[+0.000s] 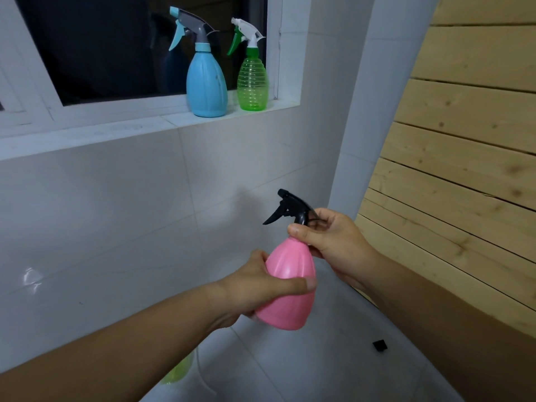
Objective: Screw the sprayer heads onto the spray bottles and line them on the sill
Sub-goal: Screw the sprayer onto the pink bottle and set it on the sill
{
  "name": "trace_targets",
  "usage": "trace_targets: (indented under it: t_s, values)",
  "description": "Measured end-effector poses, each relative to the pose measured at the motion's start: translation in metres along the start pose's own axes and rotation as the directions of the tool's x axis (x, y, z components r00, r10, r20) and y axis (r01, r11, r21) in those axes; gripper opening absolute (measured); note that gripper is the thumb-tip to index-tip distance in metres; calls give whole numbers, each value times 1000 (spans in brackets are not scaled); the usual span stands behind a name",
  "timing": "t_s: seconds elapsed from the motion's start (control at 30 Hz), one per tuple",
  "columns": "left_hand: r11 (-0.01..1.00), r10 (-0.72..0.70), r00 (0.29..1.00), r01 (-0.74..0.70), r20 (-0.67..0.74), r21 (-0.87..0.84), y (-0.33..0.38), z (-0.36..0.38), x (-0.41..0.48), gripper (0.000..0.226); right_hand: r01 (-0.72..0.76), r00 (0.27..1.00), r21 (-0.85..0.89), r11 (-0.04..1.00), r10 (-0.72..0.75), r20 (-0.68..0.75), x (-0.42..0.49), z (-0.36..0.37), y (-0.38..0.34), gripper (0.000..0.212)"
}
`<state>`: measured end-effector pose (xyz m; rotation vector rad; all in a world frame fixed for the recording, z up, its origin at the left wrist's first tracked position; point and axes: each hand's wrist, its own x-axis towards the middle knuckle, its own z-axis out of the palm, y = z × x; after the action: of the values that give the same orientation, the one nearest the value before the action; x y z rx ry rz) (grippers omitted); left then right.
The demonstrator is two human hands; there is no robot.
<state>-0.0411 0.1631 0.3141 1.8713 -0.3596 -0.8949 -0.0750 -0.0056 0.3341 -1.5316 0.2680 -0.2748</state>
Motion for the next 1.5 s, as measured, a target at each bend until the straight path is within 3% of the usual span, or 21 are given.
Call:
trace_targets:
  t_s: [0.13, 0.27, 0.43, 0.67, 0.73, 0.87, 0.97, 1.1, 1.3, 1.5]
  values:
    - [956, -29, 982, 82, 186, -282, -2, -11, 6, 63, -23, 1000, 62, 998, 23, 1, 2, -5, -2, 15]
    - [979, -5, 983, 42, 182, -200, -4, -13, 8, 54, -53, 998, 87, 995, 50, 40, 1, -7, -2, 15]
    - [989, -16, 1000, 17, 5, -144, -5, -7, 7, 77, -58, 997, 41, 997, 56, 54, -1, -3, -4, 19]
    - [961, -33, 980, 84, 195, -262, -5, -13, 5, 61, -51, 998, 76, 996, 48, 43, -1, -2, -3, 24]
    - [971, -15, 985, 55, 172, -233, -5, -13, 5, 58, -37, 999, 96, 995, 33, 40, -1, -1, -3, 18]
    - [977, -16, 999, 26, 46, -213, -7, -8, 6, 75, -53, 997, 79, 995, 48, 62, 0, 0, -2, 17]
    - [975, -23, 994, 47, 108, -218, -8, -8, 6, 80, -51, 997, 45, 998, 48, 67, 0, 2, -2, 20]
    - [941, 14, 965, 76, 261, -330, -10, -14, 8, 57, -35, 998, 57, 998, 32, 51, 1, 0, -3, 23]
    - [974, 18, 985, 22, 173, -226, -11, -9, 11, 65, -42, 998, 46, 998, 40, 52, -1, 3, -2, 21]
    - [926, 33, 959, 77, 283, -369, -12, -11, 13, 65, -16, 1000, 62, 998, 15, 17, 1, 1, -6, 15]
